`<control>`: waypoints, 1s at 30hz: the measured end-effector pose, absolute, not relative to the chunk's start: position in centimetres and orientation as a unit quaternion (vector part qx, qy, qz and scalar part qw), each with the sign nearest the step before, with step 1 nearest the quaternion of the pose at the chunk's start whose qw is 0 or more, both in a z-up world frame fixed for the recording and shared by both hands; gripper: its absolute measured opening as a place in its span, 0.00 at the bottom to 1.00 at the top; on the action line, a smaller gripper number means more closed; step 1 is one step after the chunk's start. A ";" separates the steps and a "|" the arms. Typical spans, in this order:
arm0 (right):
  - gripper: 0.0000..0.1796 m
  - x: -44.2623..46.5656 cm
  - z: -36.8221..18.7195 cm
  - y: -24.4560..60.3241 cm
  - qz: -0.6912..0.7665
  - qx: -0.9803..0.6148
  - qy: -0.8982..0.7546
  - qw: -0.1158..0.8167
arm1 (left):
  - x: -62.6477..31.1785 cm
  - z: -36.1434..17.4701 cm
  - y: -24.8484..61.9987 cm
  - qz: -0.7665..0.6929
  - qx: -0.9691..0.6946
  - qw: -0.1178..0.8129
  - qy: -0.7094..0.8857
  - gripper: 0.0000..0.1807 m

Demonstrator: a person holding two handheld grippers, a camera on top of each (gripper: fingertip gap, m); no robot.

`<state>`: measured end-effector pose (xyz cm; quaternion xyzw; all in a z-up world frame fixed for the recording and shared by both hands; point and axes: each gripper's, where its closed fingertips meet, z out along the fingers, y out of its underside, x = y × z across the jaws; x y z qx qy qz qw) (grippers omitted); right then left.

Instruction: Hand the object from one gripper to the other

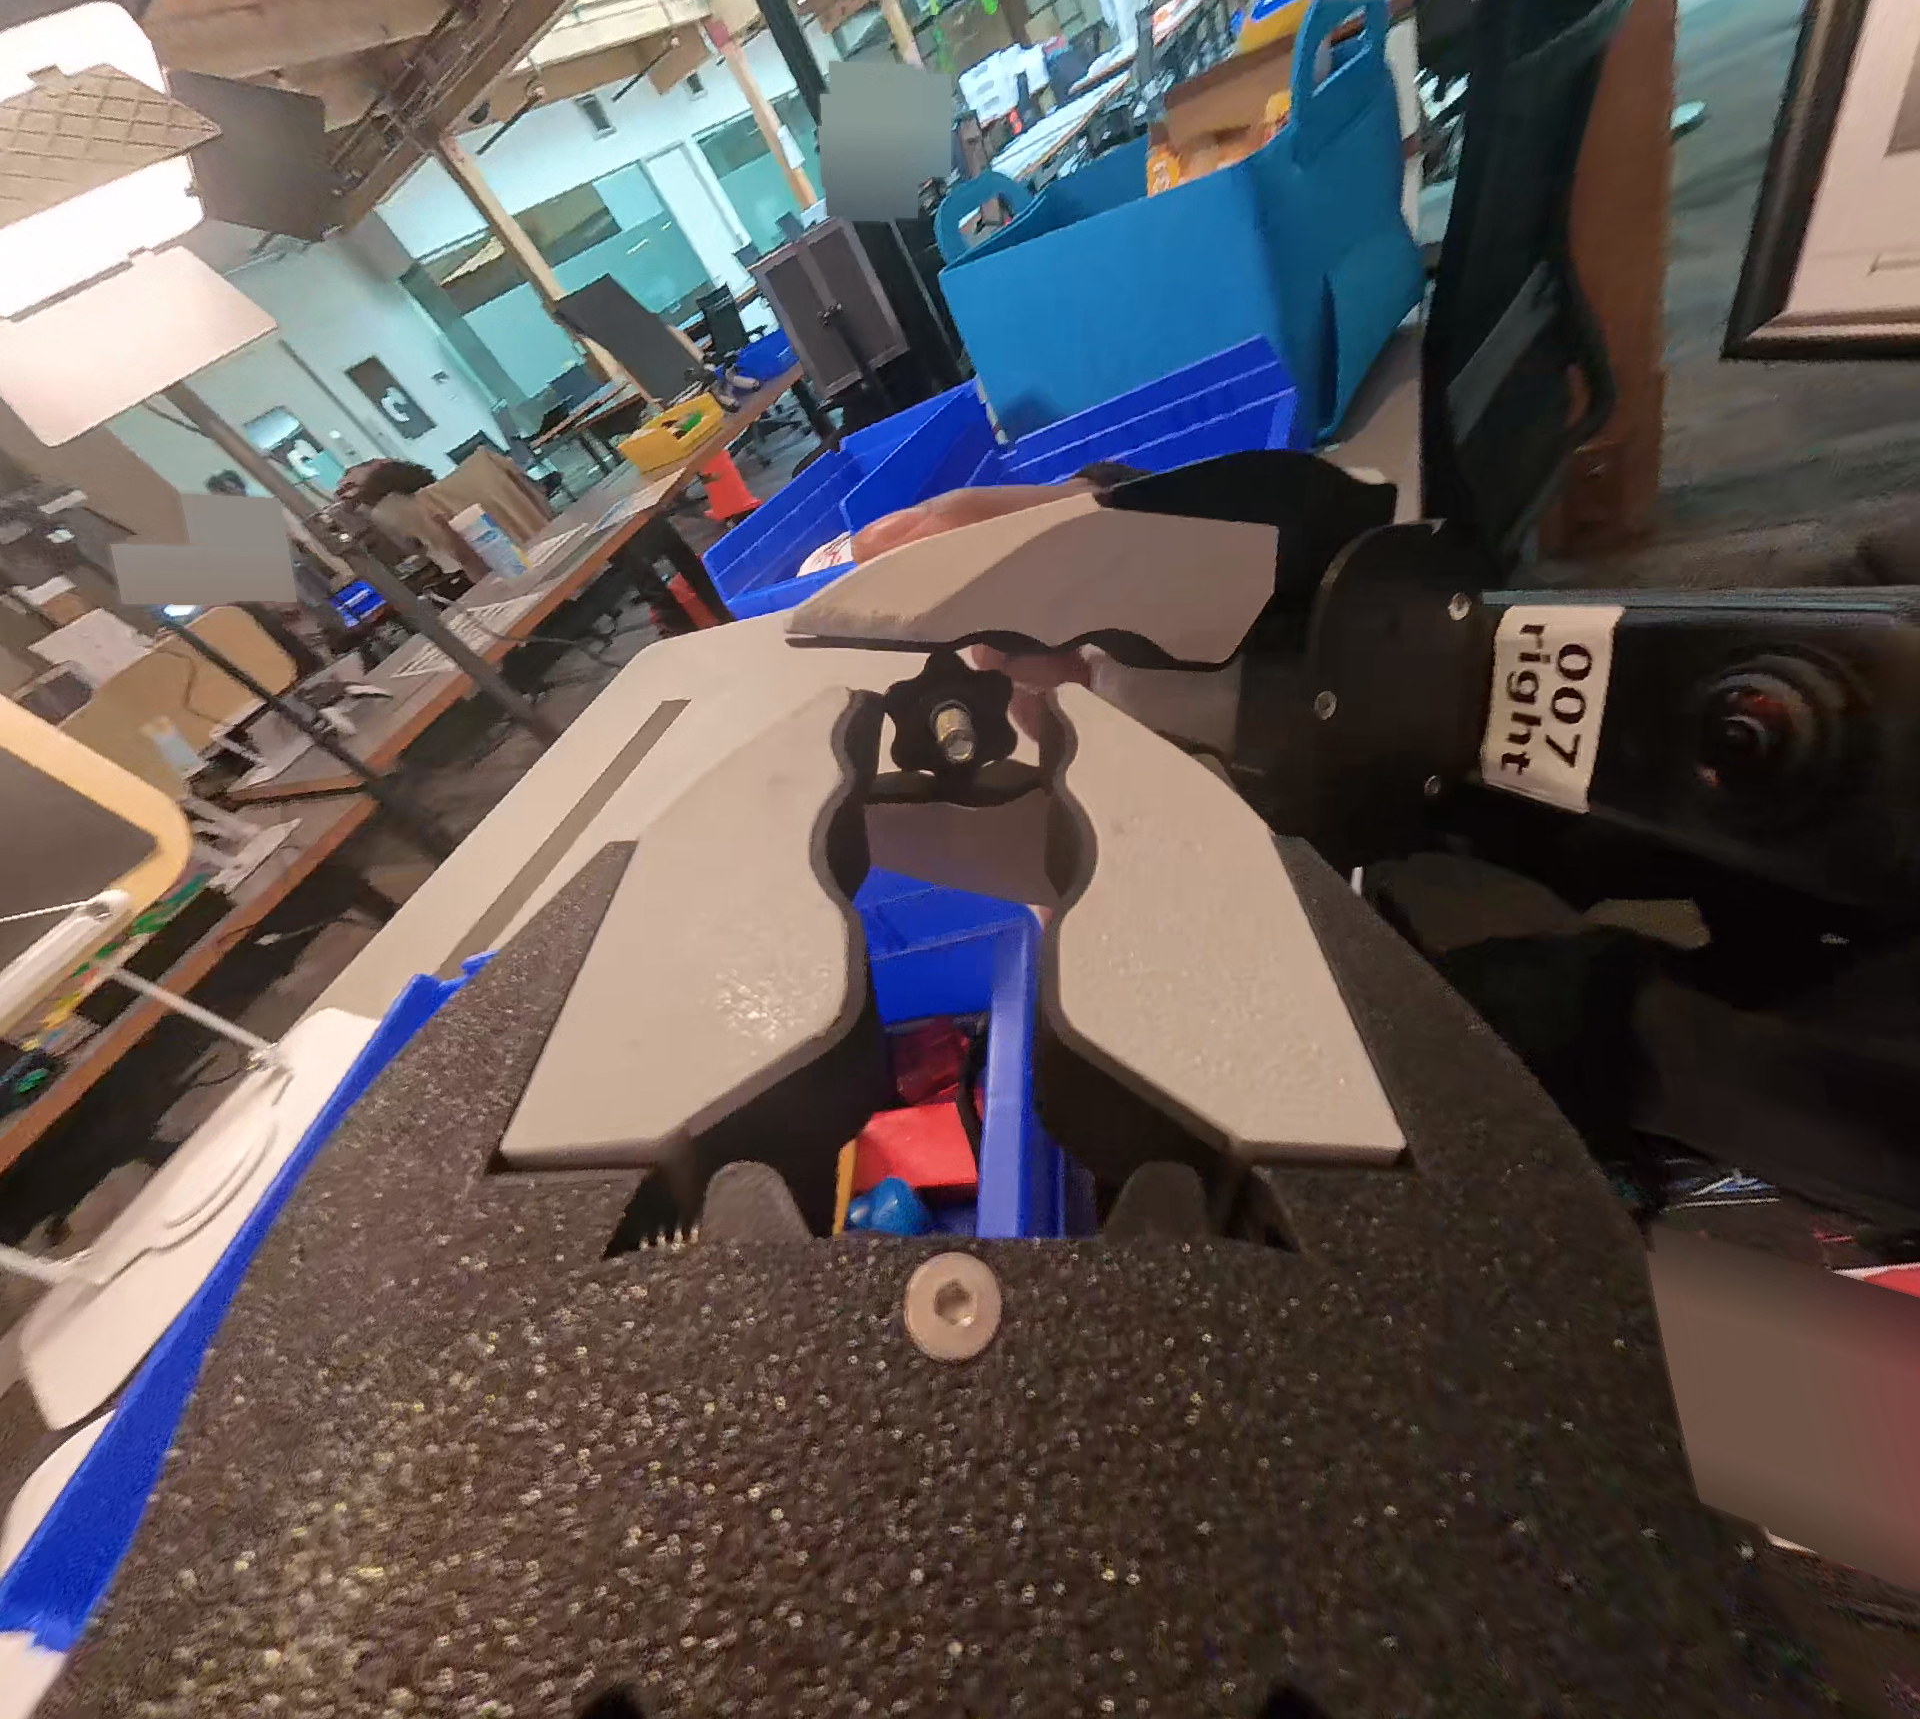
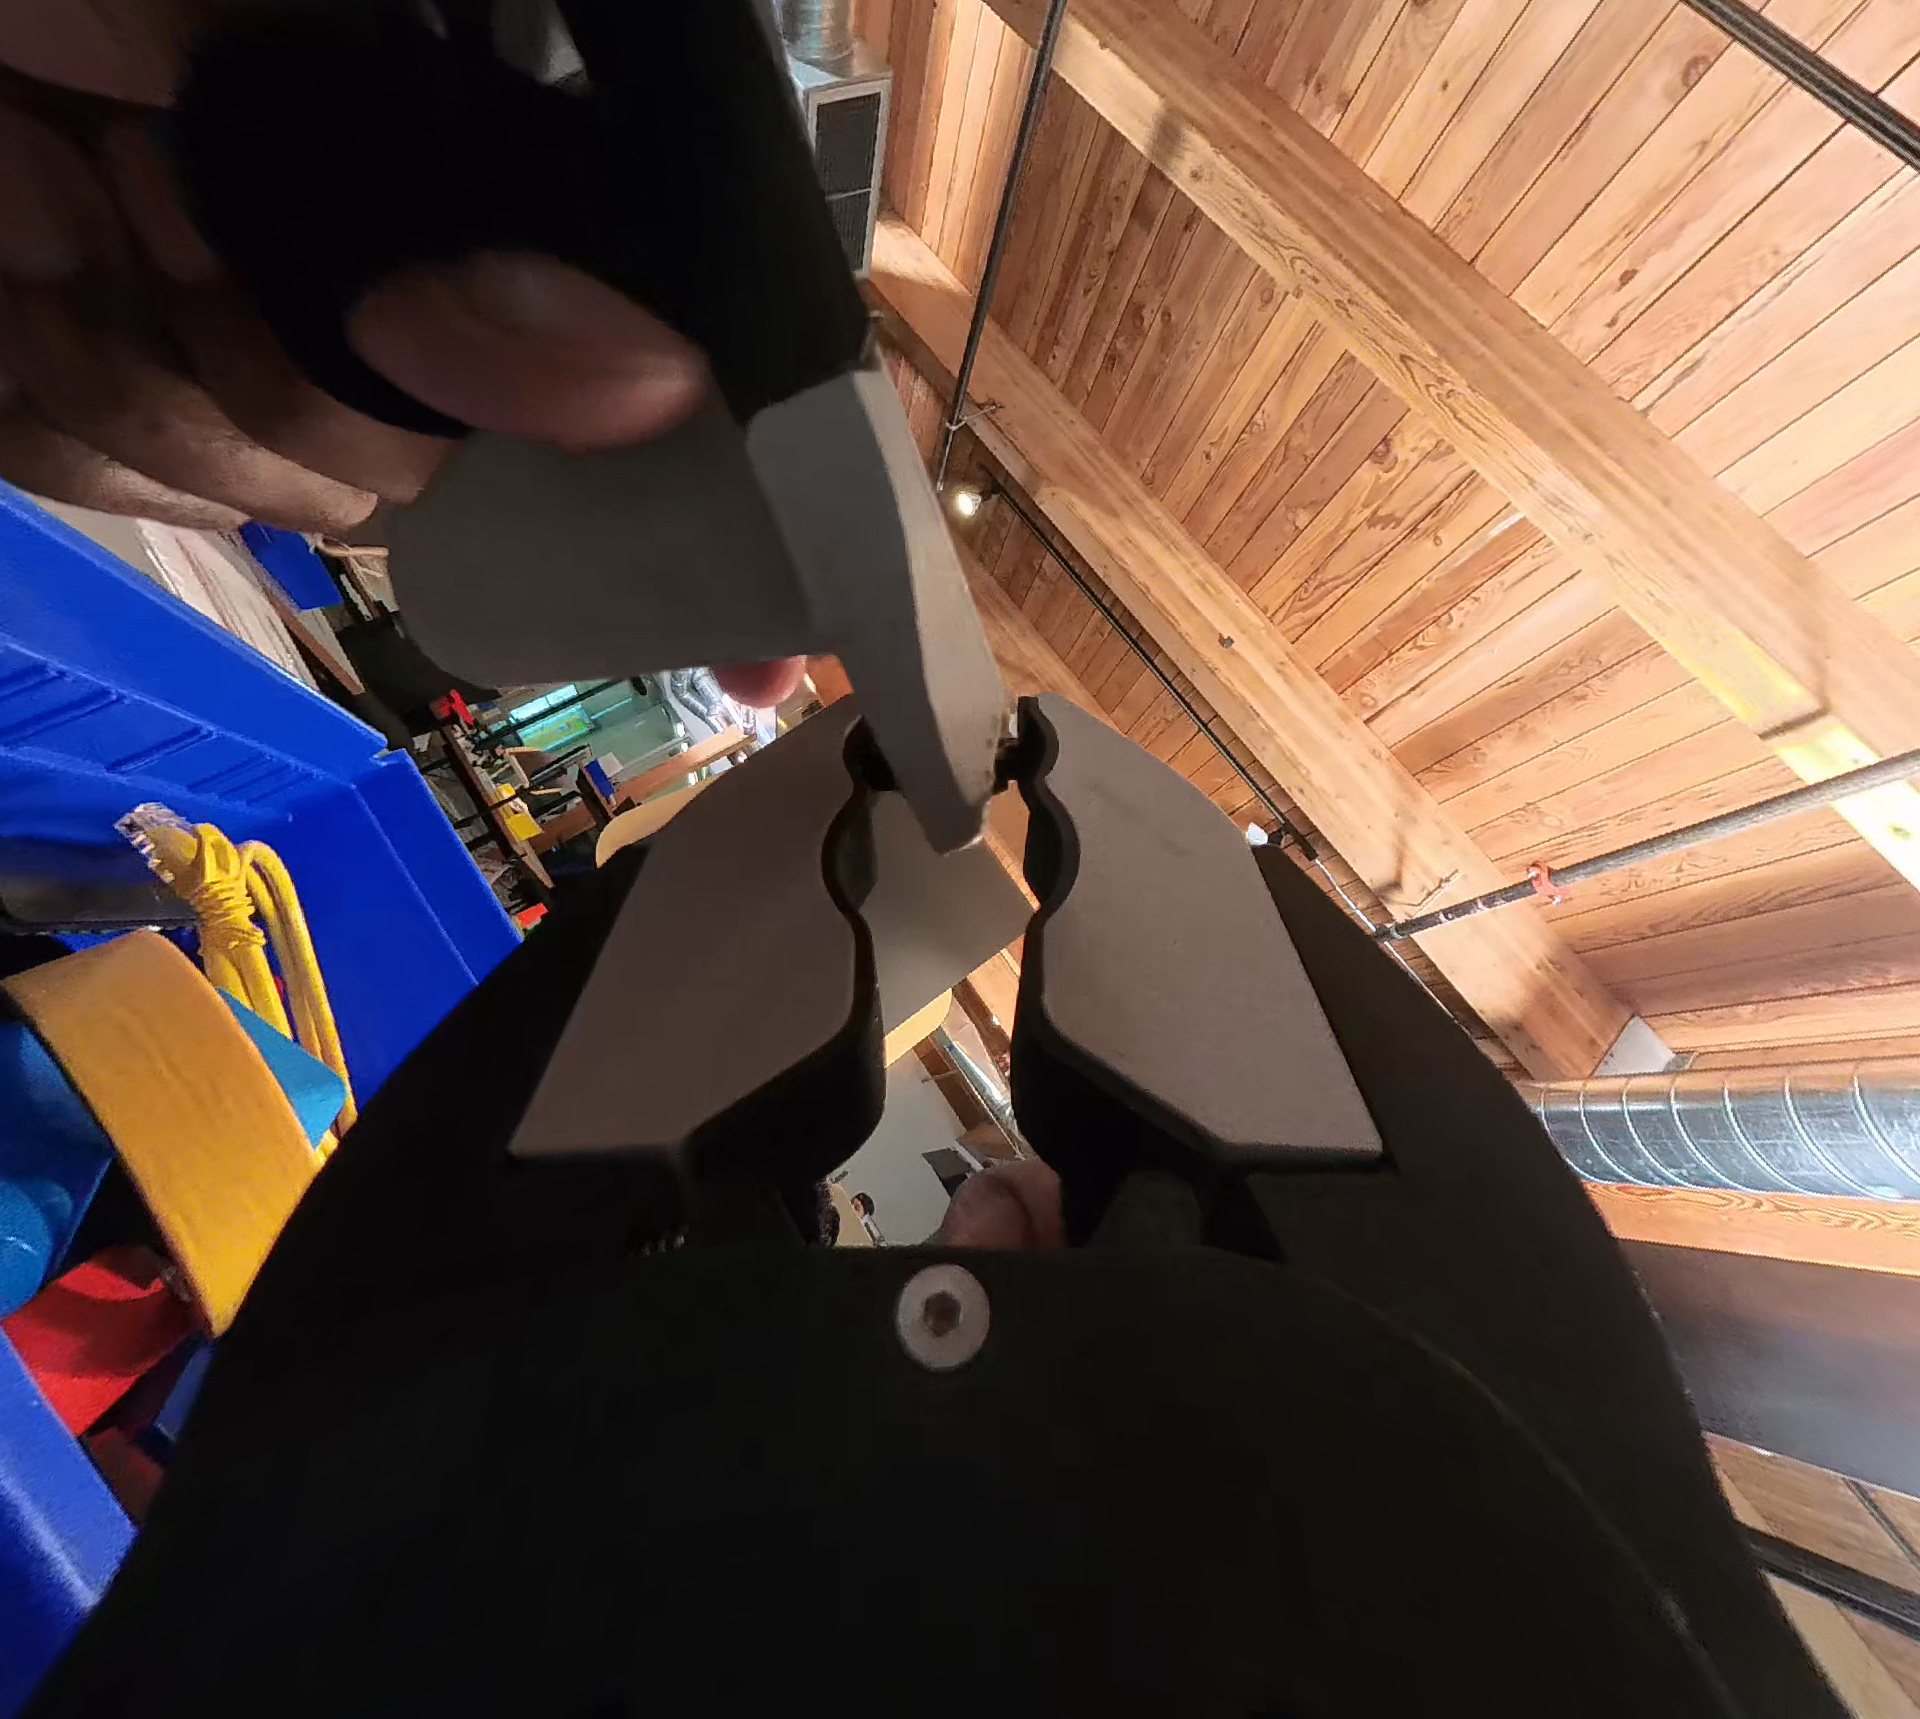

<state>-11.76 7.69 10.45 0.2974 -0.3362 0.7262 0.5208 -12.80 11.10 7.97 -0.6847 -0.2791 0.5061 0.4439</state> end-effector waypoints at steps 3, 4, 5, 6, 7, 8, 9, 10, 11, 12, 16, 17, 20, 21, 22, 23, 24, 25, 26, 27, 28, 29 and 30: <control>0.13 -11.7 10.6 7.8 0.727 0.298 -0.334 0.520 | -13.0 7.7 10.8 0.526 -0.691 0.408 -0.282 0.14; 0.13 -11.7 10.6 7.8 0.728 0.298 -0.332 0.521 | -13.0 7.7 10.9 0.529 -0.692 0.403 -0.280 0.13; 0.13 -11.6 10.6 7.9 0.729 0.297 -0.331 0.520 | -12.9 7.7 10.9 0.531 -0.692 0.401 -0.279 0.13; 0.13 -11.6 10.7 7.9 0.731 0.296 -0.332 0.517 | -12.9 7.7 10.9 0.532 -0.693 0.402 -0.275 0.13; 0.14 -11.7 10.7 7.9 0.734 0.295 -0.336 0.512 | -12.9 7.8 10.9 0.534 -0.692 0.403 -0.271 0.13; 0.14 -11.7 10.7 7.8 0.737 0.293 -0.342 0.504 | -13.0 7.9 10.8 0.539 -0.691 0.402 -0.266 0.13; 0.15 -11.9 10.6 7.7 0.743 0.291 -0.352 0.489 | -13.1 8.0 10.7 0.548 -0.688 0.397 -0.262 0.13; 0.15 -12.1 10.5 7.5 0.750 0.288 -0.368 0.467 | -13.2 8.2 10.5 0.564 -0.683 0.388 -0.257 0.13; 0.15 -12.4 10.4 7.2 0.757 0.285 -0.390 0.440 | -13.2 8.4 10.1 0.583 -0.676 0.374 -0.252 0.13; 0.15 -12.8 10.1 6.8 0.761 0.283 -0.419 0.406 | -13.2 8.8 9.7 0.607 -0.666 0.358 -0.244 0.13; 0.15 -14.5 8.3 5.3 0.757 0.254 -0.563 0.213 | -12.5 11.0 8.2 0.708 -0.609 0.302 -0.190 0.13; 0.15 -14.9 8.1 5.2 0.755 0.235 -0.590 0.161 | -12.3 11.5 7.9 0.731 -0.590 0.292 -0.179 0.13; 0.17 -15.1 9.2 6.1 0.764 0.186 -0.617 0.024 | -12.0 12.0 7.1 0.787 -0.547 0.248 -0.142 0.13; 0.18 -14.9 9.8 6.6 0.767 0.178 -0.616 -0.008 | -12.0 12.0 6.8 0.802 -0.534 0.230 -0.135 0.13; 0.18 -14.4 10.3 7.1 0.769 0.176 -0.613 -0.032 | -12.0 12.0 6.6 0.814 -0.524 0.215 -0.127 0.13; 0.19 -13.8 10.7 7.5 0.768 0.181 -0.613 -0.047 | -12.1 11.9 6.5 0.824 -0.516 0.202 -0.120 0.13; 0.21 -13.1 10.9 7.8 0.764 0.188 -0.615 -0.051 | -12.2 11.8 6.5 0.833 -0.508 0.191 -0.113 0.13; 0.22 -12.5 10.9 8.0 0.760 0.197 -0.618 -0.042 | -12.3 11.7 6.6 0.839 -0.503 0.182 -0.106 0.13; 0.23 -11.9 10.9 8.0 0.755 0.208 -0.621 -0.026 | -12.3 11.5 6.8 0.844 -0.499 0.174 -0.098 0.13; 0.24 -11.4 10.8 8.0 0.750 0.218 -0.624 -0.005 | -12.4 11.4 7.0 0.847 -0.496 0.168 -0.090 0.13; 0.24 -11.0 10.6 7.9 0.745 0.227 -0.627 0.014 | -12.4 11.3 7.2 0.850 -0.493 0.164 -0.082 0.13; 0.24 -10.7 10.4 7.7 0.741 0.233 -0.629 0.030 | -12.5 11.2 7.5 0.853 -0.491 0.161 -0.076 0.13; 0.24 -10.5 10.2 7.6 0.738 0.237 -0.631 0.043 | -12.5 11.1 7.7 0.855 -0.489 0.157 -0.070 0.13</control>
